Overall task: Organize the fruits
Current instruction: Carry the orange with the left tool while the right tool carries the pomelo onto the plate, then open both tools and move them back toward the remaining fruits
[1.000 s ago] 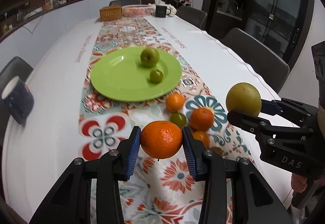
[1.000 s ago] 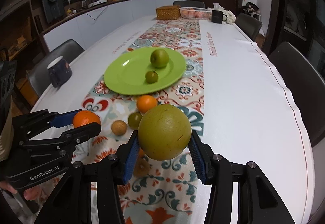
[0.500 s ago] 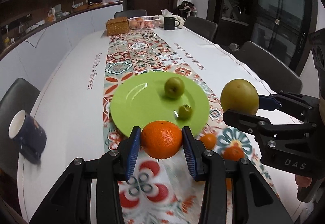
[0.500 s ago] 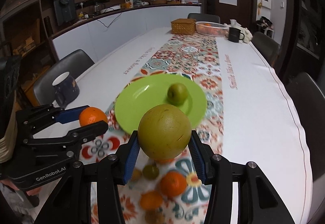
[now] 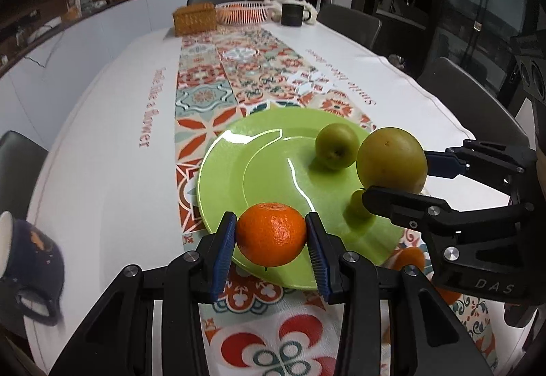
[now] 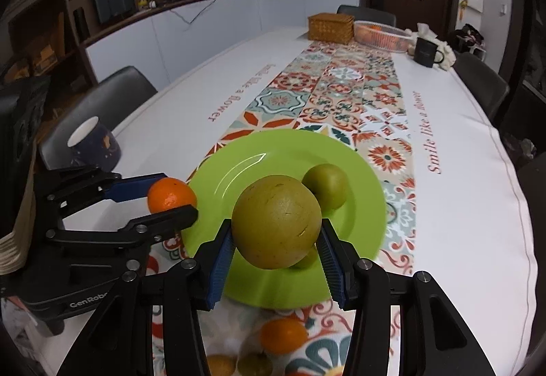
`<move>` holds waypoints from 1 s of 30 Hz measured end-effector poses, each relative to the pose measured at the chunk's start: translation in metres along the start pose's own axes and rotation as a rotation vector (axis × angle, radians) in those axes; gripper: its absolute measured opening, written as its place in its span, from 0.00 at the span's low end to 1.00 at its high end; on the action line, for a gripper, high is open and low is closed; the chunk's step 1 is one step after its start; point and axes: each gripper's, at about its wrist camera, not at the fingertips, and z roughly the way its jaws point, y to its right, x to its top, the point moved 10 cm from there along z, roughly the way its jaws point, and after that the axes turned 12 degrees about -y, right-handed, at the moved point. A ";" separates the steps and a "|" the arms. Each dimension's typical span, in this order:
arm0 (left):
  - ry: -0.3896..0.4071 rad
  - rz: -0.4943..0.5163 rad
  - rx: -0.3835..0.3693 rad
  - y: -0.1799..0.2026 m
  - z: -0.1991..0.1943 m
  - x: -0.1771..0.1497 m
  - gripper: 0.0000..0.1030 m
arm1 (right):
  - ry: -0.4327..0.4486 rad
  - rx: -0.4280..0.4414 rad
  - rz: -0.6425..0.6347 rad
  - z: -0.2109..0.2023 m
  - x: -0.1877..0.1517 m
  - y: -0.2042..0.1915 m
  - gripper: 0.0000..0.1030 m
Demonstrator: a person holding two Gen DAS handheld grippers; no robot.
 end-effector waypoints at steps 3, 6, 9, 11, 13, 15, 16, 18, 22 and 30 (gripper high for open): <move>-0.026 -0.020 -0.008 -0.005 0.012 0.001 0.40 | -0.022 0.004 0.012 0.013 0.002 0.004 0.48; -0.039 -0.043 -0.009 -0.009 0.017 0.003 0.40 | -0.045 0.034 0.050 0.025 0.005 0.009 0.49; -0.028 -0.052 0.016 -0.013 0.013 0.004 0.57 | -0.026 0.023 0.056 0.021 0.008 0.012 0.61; -0.004 -0.046 0.045 -0.013 0.004 0.002 0.57 | -0.001 0.007 0.065 0.014 0.009 0.015 0.63; 0.020 -0.038 0.074 -0.012 -0.007 -0.001 0.57 | 0.017 -0.008 0.073 0.005 0.008 0.017 0.63; 0.035 -0.035 0.095 -0.009 -0.017 -0.005 0.57 | 0.035 -0.029 0.074 -0.004 0.004 0.019 0.63; 0.043 -0.032 0.106 -0.007 -0.022 -0.007 0.58 | 0.045 -0.034 0.074 -0.009 0.003 0.018 0.63; 0.055 -0.029 0.130 -0.006 -0.031 -0.011 0.58 | 0.058 -0.051 0.070 -0.018 -0.003 0.018 0.63; 0.090 -0.018 0.153 0.002 -0.053 -0.019 0.63 | 0.083 -0.077 0.072 -0.037 -0.015 0.017 0.63; 0.162 0.006 0.184 0.024 -0.095 -0.033 0.71 | 0.143 -0.090 0.076 -0.077 -0.038 0.013 0.66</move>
